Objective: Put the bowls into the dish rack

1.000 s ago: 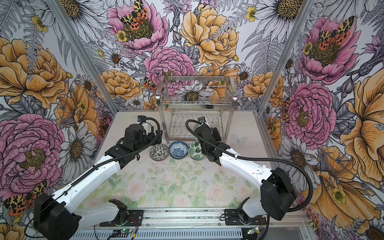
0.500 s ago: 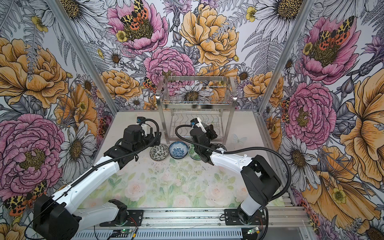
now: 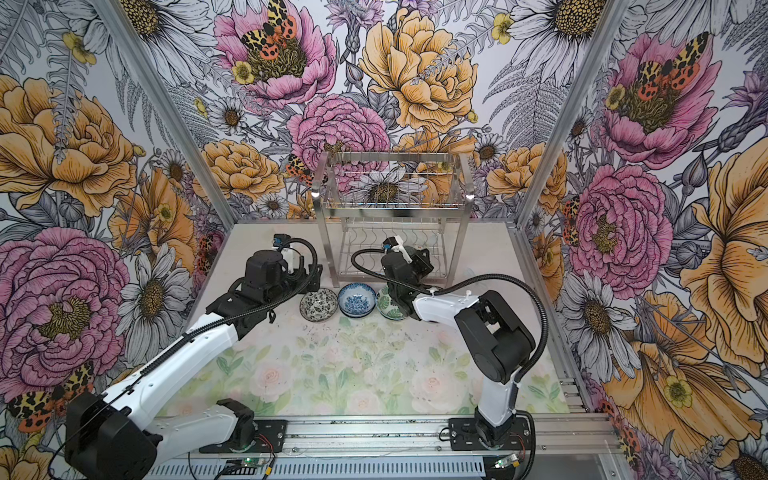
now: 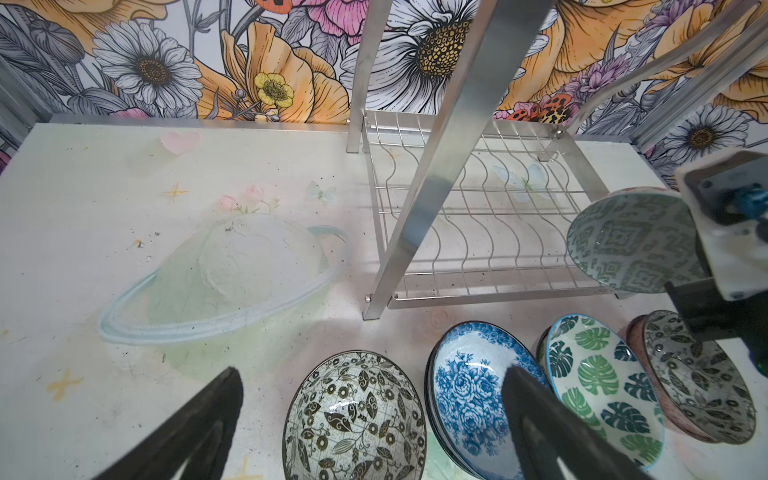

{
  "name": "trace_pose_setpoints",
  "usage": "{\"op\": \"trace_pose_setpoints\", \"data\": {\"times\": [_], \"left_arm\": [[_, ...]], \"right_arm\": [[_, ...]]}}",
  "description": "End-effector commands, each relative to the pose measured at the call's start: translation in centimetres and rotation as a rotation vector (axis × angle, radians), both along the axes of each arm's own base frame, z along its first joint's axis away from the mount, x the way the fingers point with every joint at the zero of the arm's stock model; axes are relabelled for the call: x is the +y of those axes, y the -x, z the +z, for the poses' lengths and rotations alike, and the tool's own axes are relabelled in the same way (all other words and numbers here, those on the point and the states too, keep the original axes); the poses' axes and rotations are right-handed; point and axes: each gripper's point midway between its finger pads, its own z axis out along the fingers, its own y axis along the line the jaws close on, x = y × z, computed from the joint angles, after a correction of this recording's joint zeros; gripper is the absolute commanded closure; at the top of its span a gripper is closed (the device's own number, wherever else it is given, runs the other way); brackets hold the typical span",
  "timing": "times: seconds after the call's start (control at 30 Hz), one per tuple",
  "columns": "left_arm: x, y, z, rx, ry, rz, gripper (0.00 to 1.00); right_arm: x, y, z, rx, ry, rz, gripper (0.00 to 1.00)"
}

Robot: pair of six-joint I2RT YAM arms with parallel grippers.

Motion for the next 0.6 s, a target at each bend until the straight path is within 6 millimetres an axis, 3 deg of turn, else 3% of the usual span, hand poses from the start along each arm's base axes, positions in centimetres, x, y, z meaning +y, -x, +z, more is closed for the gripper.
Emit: {"op": "trace_pose_setpoints", "data": {"times": [0.0,0.57], "left_arm": [[-0.3,-0.2,0.0,-0.006,-0.003,-0.025,0.01],[-0.3,-0.5,-0.4,0.003,-0.002,-0.026,0.01]], "right_arm": [[-0.5,-1.6,2.9,-0.099,-0.042,-0.041,1.0],[-3.7,-6.6,1.8,-0.098,0.017,-0.154,1.0]]}}
